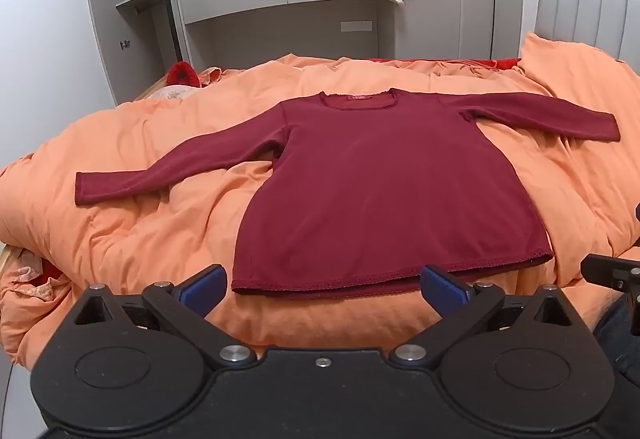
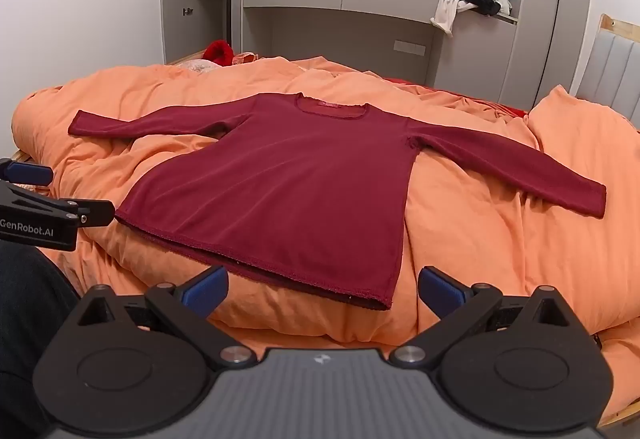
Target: Fold small clothes
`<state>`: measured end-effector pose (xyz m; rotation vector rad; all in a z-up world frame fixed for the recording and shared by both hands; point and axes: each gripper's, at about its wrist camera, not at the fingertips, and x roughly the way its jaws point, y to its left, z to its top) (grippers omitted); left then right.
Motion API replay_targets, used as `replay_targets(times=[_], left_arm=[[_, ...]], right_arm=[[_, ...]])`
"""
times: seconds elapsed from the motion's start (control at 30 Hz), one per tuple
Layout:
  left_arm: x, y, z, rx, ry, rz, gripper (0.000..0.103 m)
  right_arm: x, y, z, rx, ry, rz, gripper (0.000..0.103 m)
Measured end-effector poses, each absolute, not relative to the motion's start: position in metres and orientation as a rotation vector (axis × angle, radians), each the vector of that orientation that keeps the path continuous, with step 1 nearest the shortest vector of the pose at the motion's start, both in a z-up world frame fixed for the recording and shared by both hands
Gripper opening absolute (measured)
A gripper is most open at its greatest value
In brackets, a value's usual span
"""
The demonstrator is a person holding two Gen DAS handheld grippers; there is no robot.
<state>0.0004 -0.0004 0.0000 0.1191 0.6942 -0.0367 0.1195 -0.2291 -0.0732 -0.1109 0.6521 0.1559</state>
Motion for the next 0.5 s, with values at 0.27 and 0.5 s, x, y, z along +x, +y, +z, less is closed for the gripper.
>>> replay_targets(times=[0.27,0.5], left_arm=[[0.0023,-0.0029,0.0003,0.113,0.691,-0.035,0.103],[0.0016,0.0008,-0.0017,0.102,0.691,-0.046,0.103]], right_arm=[[0.12,-0.2295,-0.0731,-0.111,0.657,0.156,0.103],[0.119,-0.2262,-0.074,-0.112,0.662,0.167,0.103]])
